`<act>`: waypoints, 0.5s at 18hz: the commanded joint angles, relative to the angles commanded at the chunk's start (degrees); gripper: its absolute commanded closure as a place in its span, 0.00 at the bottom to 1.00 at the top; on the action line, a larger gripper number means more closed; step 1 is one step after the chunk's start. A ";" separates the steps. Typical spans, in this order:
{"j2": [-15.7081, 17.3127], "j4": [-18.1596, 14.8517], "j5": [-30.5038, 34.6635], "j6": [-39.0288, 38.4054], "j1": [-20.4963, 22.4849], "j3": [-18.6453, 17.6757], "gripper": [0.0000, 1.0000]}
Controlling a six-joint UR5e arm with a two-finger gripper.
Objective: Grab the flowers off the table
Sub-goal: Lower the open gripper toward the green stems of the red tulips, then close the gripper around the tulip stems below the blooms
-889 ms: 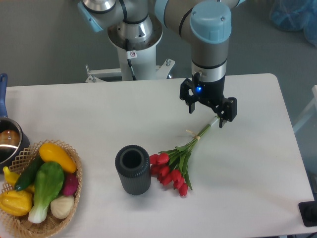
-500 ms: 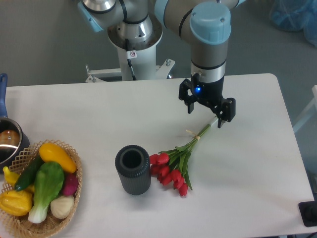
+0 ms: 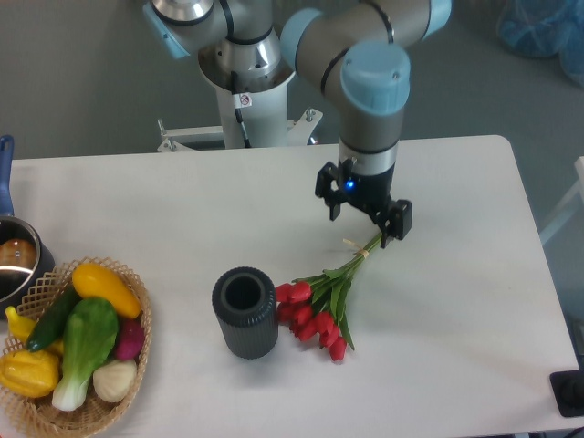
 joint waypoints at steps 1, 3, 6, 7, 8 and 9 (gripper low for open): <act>-0.53 0.00 0.35 0.00 -0.79 0.00 0.00; -2.37 0.26 1.67 -0.17 -2.54 0.35 0.00; -4.75 0.88 6.57 -2.19 -4.21 0.53 0.00; -5.36 0.88 8.42 -2.55 -5.35 0.53 0.00; -5.63 0.97 9.48 -2.64 -6.06 0.44 0.00; -5.72 1.05 9.76 -2.64 -6.15 0.44 0.00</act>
